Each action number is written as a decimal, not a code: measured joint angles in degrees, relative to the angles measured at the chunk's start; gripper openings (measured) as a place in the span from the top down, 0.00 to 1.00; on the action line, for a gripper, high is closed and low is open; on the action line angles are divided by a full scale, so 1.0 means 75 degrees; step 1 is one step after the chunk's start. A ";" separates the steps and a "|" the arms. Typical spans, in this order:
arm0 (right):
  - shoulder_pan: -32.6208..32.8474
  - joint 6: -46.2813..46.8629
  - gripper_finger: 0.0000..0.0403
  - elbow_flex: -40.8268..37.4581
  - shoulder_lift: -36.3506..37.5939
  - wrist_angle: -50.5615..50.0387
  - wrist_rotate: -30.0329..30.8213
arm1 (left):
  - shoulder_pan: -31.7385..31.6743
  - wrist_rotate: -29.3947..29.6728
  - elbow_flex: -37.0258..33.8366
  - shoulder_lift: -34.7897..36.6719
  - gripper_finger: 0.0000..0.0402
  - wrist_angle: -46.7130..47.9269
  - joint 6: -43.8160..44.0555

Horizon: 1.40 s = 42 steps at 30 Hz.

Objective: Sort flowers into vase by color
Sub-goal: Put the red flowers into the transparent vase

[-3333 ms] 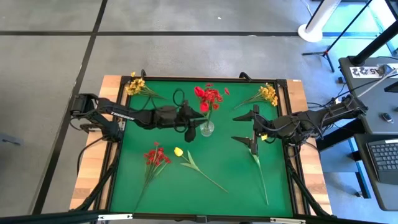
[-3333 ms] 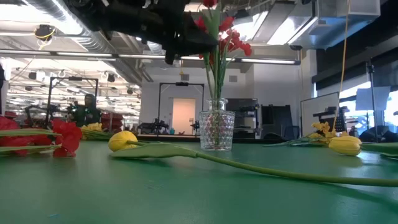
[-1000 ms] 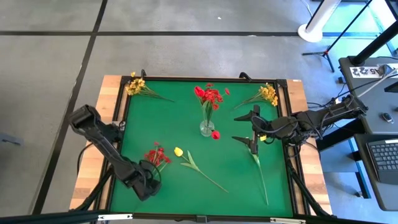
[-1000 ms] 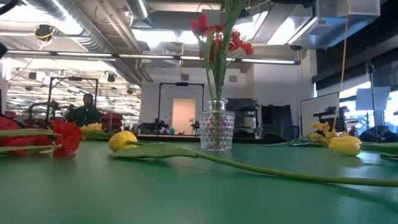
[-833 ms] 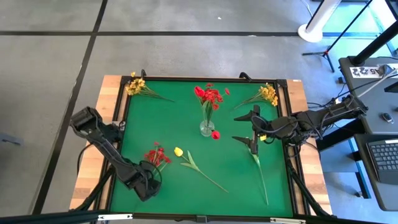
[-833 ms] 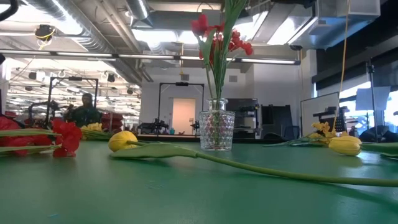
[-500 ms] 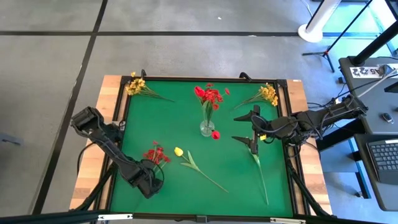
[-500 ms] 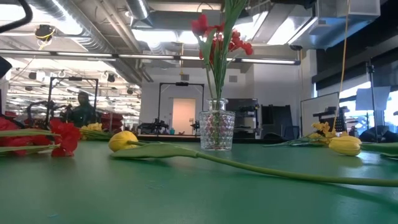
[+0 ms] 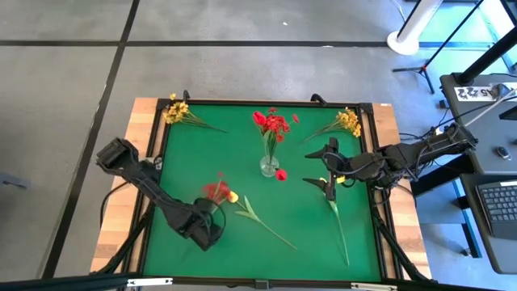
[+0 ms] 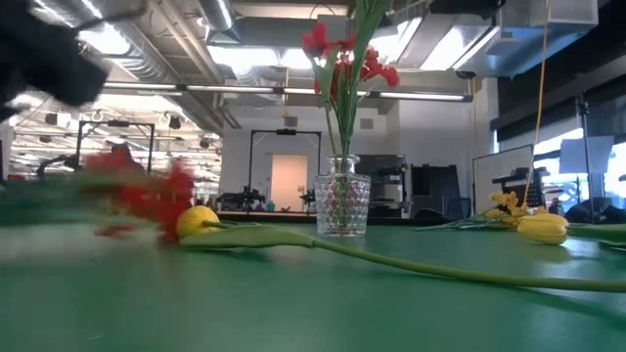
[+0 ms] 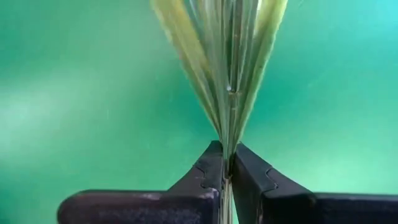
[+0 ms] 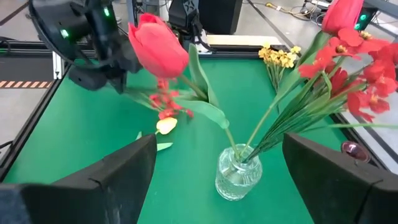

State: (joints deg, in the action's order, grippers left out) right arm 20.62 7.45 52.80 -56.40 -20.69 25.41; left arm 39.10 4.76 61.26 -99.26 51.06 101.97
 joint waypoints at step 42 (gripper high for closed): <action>0.0006 0.0647 0.14 0.0000 0.0003 -0.0462 -0.0140 | -0.5515 0.0398 -0.0684 0.2759 0.98 -0.9283 -1.2823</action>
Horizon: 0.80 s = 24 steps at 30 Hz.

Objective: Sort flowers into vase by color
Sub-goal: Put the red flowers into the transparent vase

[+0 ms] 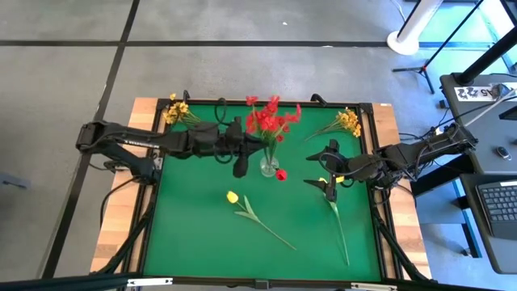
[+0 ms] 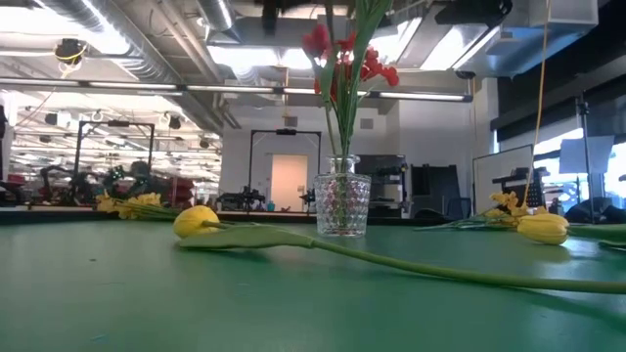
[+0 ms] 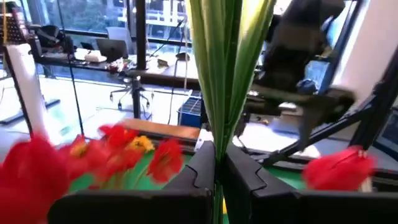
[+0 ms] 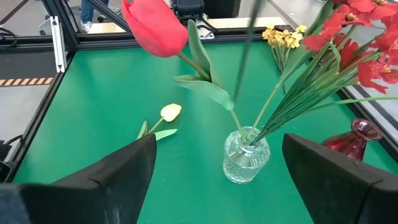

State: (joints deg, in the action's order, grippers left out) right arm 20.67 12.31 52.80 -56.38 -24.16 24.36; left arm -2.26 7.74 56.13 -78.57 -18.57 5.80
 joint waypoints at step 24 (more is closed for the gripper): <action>-0.0009 0.0156 0.14 0.0001 0.0000 0.0107 0.0085 | -0.0490 -0.0197 -0.1943 -0.0125 0.98 -0.2960 -0.0669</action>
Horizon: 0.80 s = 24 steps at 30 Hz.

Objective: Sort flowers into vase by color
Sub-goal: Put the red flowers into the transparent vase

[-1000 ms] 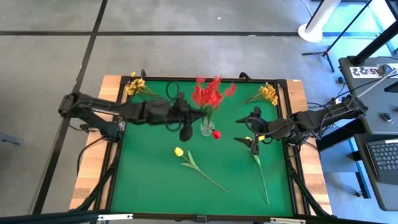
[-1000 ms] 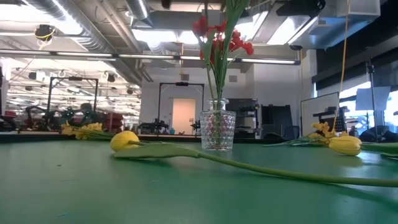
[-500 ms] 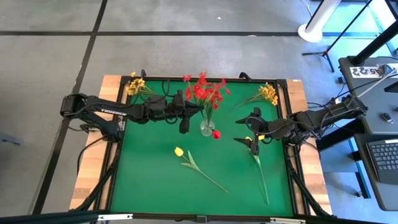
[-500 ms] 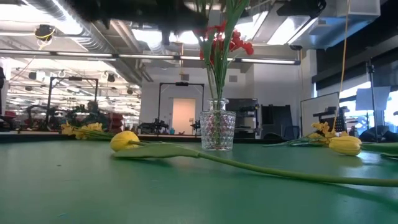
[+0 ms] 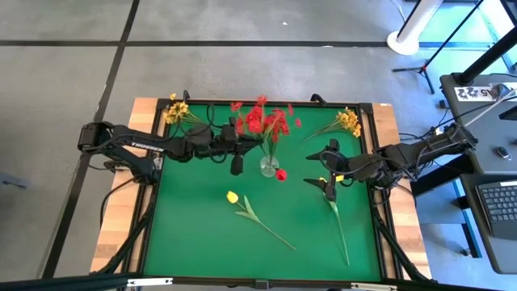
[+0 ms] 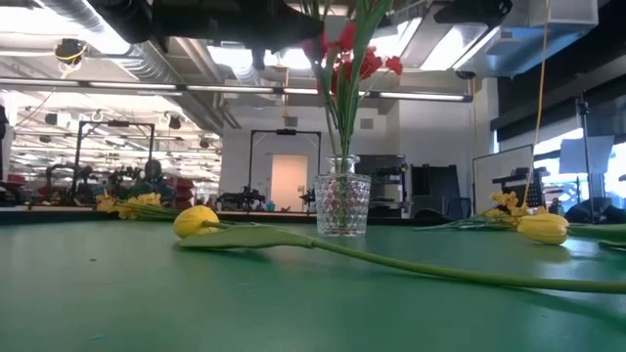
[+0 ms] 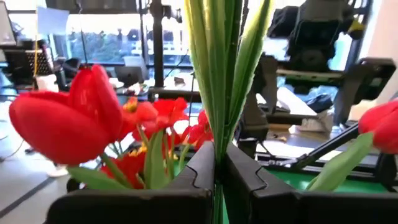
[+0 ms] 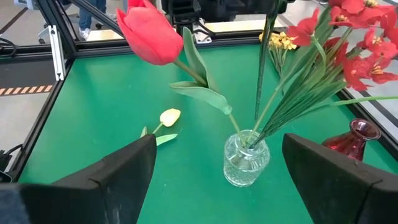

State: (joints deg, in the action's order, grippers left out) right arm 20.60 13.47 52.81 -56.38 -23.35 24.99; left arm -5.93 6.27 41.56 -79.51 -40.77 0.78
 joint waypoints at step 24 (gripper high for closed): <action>0.0006 0.0140 0.14 0.0001 -0.0020 0.0101 0.0006 | 0.0207 0.0689 0.0009 -0.1241 0.98 -0.0658 -0.0220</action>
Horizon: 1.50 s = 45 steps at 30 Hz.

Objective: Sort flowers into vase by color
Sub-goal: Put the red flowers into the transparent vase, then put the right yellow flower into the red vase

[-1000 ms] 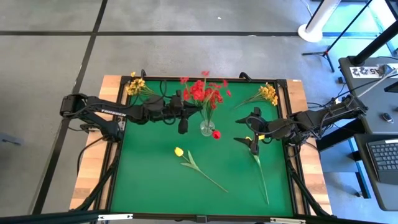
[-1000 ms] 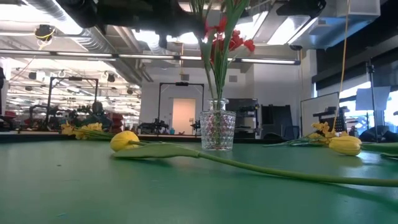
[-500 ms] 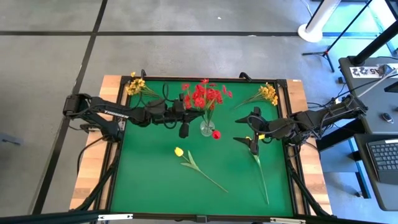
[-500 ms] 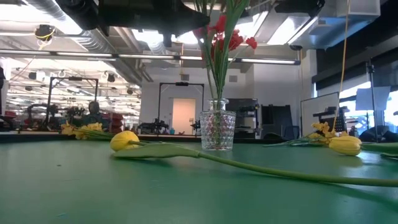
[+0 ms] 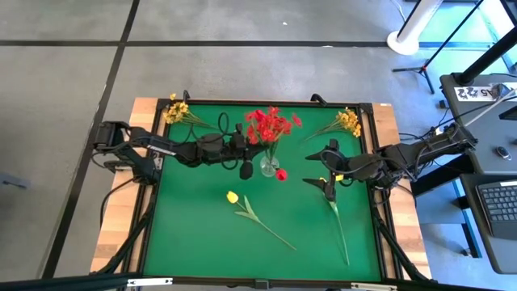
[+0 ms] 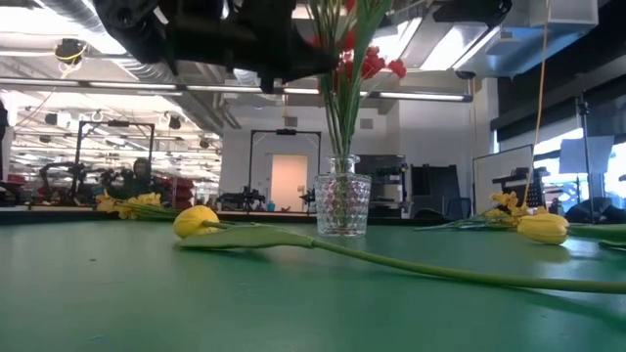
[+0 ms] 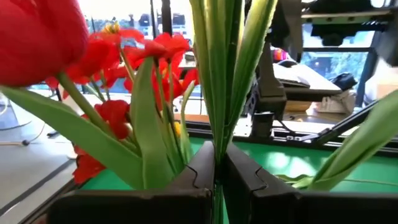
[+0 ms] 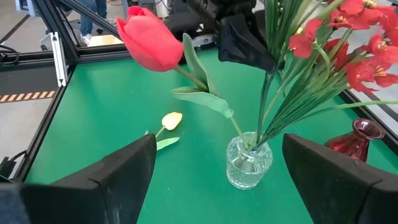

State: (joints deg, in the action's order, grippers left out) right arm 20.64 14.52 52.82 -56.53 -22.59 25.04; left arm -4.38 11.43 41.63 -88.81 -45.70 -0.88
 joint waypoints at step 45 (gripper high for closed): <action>-0.0003 0.0178 0.14 0.0003 -0.0248 -0.0316 0.0000 | 0.1587 0.2601 0.0015 0.0353 0.47 0.2920 0.1241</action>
State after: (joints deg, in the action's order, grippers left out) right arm 20.62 15.86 52.84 -58.39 -24.96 25.04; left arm 7.52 30.93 41.74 -86.16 -23.80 8.43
